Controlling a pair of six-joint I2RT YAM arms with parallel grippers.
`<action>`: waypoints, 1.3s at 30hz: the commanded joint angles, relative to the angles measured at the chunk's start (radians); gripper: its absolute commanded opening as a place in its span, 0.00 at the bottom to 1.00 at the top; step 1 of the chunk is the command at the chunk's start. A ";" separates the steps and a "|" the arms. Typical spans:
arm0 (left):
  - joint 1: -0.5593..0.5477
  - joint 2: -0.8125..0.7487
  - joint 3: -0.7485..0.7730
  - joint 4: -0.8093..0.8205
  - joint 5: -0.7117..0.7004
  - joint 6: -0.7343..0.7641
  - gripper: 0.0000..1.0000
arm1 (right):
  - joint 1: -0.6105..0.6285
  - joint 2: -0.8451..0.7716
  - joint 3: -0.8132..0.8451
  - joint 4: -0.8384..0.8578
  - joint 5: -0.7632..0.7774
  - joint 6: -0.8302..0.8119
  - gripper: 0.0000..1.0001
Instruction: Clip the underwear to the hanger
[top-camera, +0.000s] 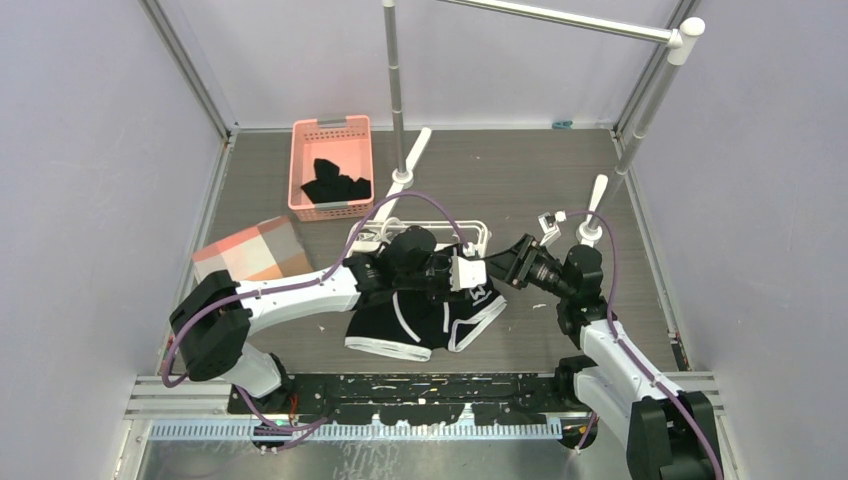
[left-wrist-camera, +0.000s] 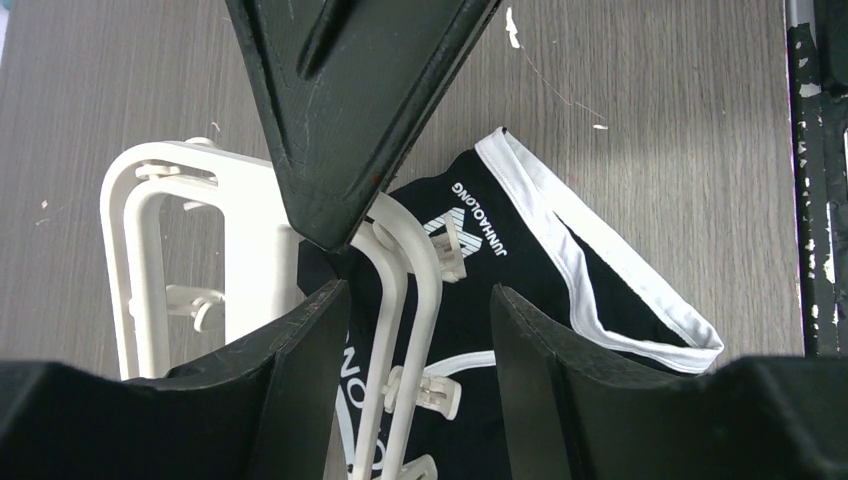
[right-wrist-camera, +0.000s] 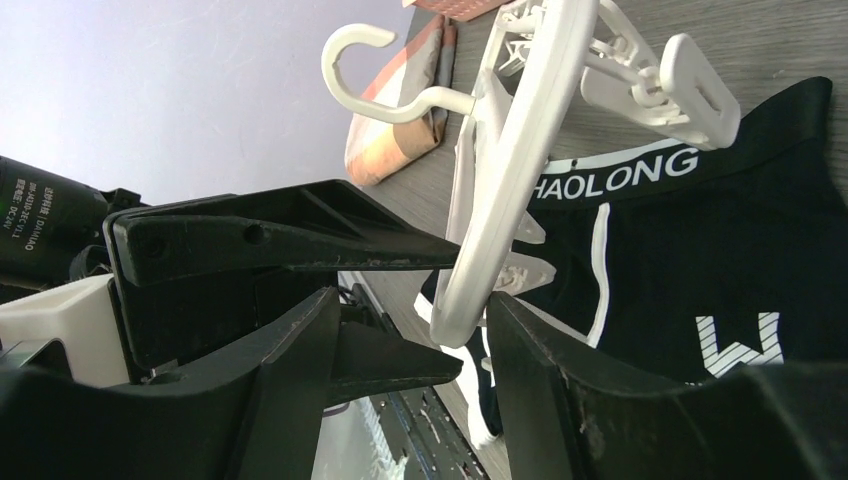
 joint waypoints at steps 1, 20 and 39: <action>-0.002 0.000 0.035 0.030 -0.010 0.020 0.56 | 0.016 -0.036 0.052 0.042 -0.011 -0.019 0.61; 0.106 0.043 0.118 -0.123 0.279 -0.024 0.48 | 0.024 -0.036 0.061 0.012 -0.012 -0.059 0.61; 0.106 0.072 0.131 -0.134 0.265 -0.018 0.28 | 0.031 -0.029 0.072 0.004 -0.002 -0.064 0.60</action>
